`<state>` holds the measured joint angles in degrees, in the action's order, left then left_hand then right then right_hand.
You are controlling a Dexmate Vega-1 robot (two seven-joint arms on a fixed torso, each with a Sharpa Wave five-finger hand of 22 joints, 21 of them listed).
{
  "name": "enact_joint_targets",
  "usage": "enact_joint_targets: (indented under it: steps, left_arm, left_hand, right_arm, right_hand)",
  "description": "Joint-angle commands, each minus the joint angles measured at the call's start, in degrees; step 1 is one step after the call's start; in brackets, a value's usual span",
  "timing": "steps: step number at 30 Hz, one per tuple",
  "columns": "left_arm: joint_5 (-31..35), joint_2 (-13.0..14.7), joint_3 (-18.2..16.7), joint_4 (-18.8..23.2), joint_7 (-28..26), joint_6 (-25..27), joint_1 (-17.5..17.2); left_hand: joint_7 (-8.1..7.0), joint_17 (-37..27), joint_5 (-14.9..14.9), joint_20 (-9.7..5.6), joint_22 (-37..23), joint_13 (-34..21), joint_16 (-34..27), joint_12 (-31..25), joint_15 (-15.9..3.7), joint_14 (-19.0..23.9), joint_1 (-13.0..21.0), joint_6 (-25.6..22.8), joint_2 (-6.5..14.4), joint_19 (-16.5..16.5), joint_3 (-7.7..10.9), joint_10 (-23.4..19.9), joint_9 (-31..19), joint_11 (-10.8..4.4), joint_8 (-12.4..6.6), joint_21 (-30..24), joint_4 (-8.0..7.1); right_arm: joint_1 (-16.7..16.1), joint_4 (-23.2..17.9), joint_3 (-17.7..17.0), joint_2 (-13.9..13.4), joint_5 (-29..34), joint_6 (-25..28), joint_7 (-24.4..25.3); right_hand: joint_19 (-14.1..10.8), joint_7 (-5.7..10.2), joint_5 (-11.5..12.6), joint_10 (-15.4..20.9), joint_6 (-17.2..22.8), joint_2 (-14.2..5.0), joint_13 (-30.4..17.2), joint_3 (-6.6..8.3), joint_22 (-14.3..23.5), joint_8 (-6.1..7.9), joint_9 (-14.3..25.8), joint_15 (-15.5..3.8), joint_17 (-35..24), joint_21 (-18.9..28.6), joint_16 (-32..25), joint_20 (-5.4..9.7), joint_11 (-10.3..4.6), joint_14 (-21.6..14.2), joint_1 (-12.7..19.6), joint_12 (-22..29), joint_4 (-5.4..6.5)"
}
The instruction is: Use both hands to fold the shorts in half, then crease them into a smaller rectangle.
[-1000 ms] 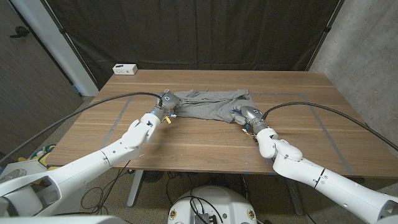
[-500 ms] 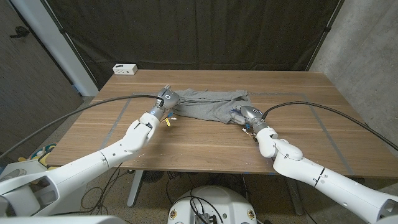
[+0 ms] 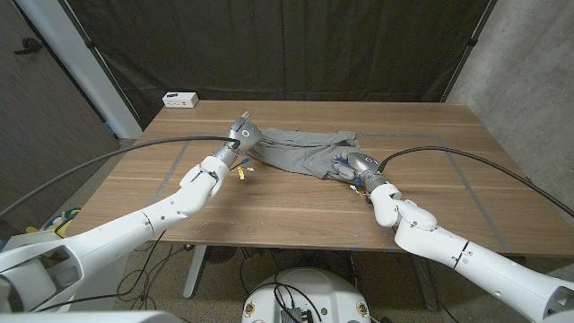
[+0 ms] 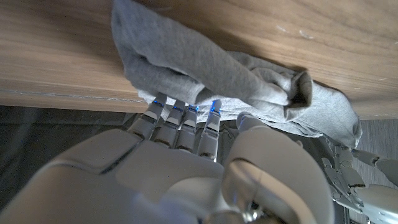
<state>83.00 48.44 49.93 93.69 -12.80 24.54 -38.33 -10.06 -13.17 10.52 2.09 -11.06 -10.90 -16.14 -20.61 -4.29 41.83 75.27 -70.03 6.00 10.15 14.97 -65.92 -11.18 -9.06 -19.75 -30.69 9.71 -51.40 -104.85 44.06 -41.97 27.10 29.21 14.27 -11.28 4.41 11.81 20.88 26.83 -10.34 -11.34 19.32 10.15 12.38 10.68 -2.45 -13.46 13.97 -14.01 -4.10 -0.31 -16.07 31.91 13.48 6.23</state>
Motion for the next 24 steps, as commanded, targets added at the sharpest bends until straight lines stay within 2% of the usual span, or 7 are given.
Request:
enact_joint_targets:
  steps: [1, 6, 9, 10, 12, 20, 24]
  left_arm:
    - [5.2, 0.2, 0.4, -2.2, -4.9, -1.9, 2.3]
    - [7.2, 0.7, 0.9, -2.9, -6.3, -3.6, 4.3]
    - [8.2, 0.9, 1.1, -3.2, -6.8, -4.7, 5.4]
    - [8.5, 0.9, 1.2, -3.4, -7.3, -4.9, 5.7]
    - [9.2, 1.1, 1.4, -3.4, -7.3, -5.5, 6.4]
    - [11.8, 1.7, 2.4, -4.4, -10.6, -8.6, 9.2]
    - [13.5, 2.2, 3.2, -4.6, -11.9, -10.4, 10.7]
  left_hand:
    - [-0.63, -0.2, 0.1, -0.81, -0.3, -8.2, -0.4, 0.2, -9.51, 0.8, 0.1, 0.0, -0.4, 0.3, -0.08, -1.6, 0.0, -2.27, -0.13, -0.5, -0.41]
    - [-1.01, -0.4, 0.3, -1.03, -0.4, -8.3, -0.5, 0.5, -9.48, 0.7, -0.2, 0.0, -0.4, 0.3, -0.34, -1.3, 0.0, -2.23, -0.07, -0.6, -0.7]
    - [-1.26, -0.6, 0.5, -1.03, -0.4, -8.4, -0.6, 0.8, -9.46, 0.6, -0.4, 0.3, -0.3, 0.3, -0.56, -0.9, 0.0, -2.23, 0.04, -0.7, -0.97]
    - [-1.31, -0.7, 0.5, -1.06, -0.4, -8.4, -0.6, 0.8, -9.47, 0.5, -0.4, 0.3, -0.3, 0.2, -0.6, -0.9, 0.0, -2.24, 0.06, -0.7, -1.03]
    - [-1.34, -0.7, 0.6, -1.12, -0.5, -8.4, -0.6, 0.9, -9.48, 0.5, -0.4, 0.4, -0.2, 0.2, -0.62, -0.8, 0.0, -2.24, 0.06, -0.7, -1.07]
    - [-1.54, -1.1, 1.2, -0.5, -0.7, -8.7, -0.7, 1.6, -9.48, -0.2, -0.3, 1.2, 0.6, -0.1, -0.84, 0.0, -0.2, -2.26, 0.32, -0.8, -1.52]
    - [-1.59, -1.3, 1.9, -0.18, -0.8, -8.9, -0.3, 2.3, -9.35, -1.0, -0.3, 2.0, 1.0, -0.1, -0.96, 0.9, -1.1, -2.2, -0.13, -1.0, -1.91]
  right_arm:
    - [0.8, 1.1, 0.2, 0.0, -0.4, -0.8, -0.9]
    - [1.5, 1.9, 0.7, 0.2, 0.2, -1.1, -1.2]
    - [2.0, 2.2, 1.1, 0.0, 0.3, -1.1, -2.2]
    - [2.0, 2.2, 1.2, 0.0, 0.5, -1.0, -2.3]
    - [2.1, 2.4, 1.1, -0.1, 0.4, -1.3, -2.3]
    - [2.6, 3.3, 1.5, -0.2, 0.7, -1.6, -3.1]
    - [2.6, 3.7, 1.5, -0.3, 0.6, -2.2, -3.0]
  right_hand:
    - [-0.4, -0.18, -0.2, 0.5, 0.4, -0.16, -0.1, 0.58, 0.0, -0.04, 0.0, -2.09, -0.1, 0.0, -0.5, 0.33, 0.23, -0.4, -0.2, -0.2, -0.34]
    - [-0.6, -0.14, -0.2, 0.7, 1.1, -0.35, -0.1, 0.85, 0.0, 0.11, 0.0, -2.24, -0.1, -0.1, -0.6, 0.46, -0.01, -0.5, 0.0, -0.3, -0.58]
    - [-0.8, 0.1, 0.2, 1.0, 1.7, -1.58, -0.1, 2.83, 0.0, 0.01, 0.1, -2.8, -0.1, -0.3, -0.6, 0.88, -0.67, -0.5, 1.6, -0.4, -1.55]
    - [-0.9, 0.23, 0.3, 1.1, 1.9, -2.07, -0.1, 3.98, 0.0, -0.09, 0.1, -2.88, -0.2, -0.4, -0.7, 1.08, -1.05, -0.5, 2.3, -0.5, -1.74]
    - [-1.0, 0.43, 0.3, 1.3, 2.1, -2.27, -0.1, 5.08, 0.0, -0.14, 0.1, -3.23, -0.4, -0.4, -0.9, 1.4, -1.05, -0.6, 2.8, -0.6, -1.74]
    - [-1.4, 0.49, 0.2, 1.4, 2.4, -2.11, -0.1, 6.13, 0.0, -0.19, 0.1, -3.38, -0.6, -0.4, -1.2, 1.4, -1.52, -0.8, 3.3, -0.7, -1.76]
    - [-1.6, 0.52, 0.1, 2.1, 2.7, -1.87, -0.2, 6.8, 0.0, -0.23, 0.1, -3.58, -0.8, -0.5, -1.4, 1.41, -1.73, -0.9, 3.7, -0.5, -1.9]
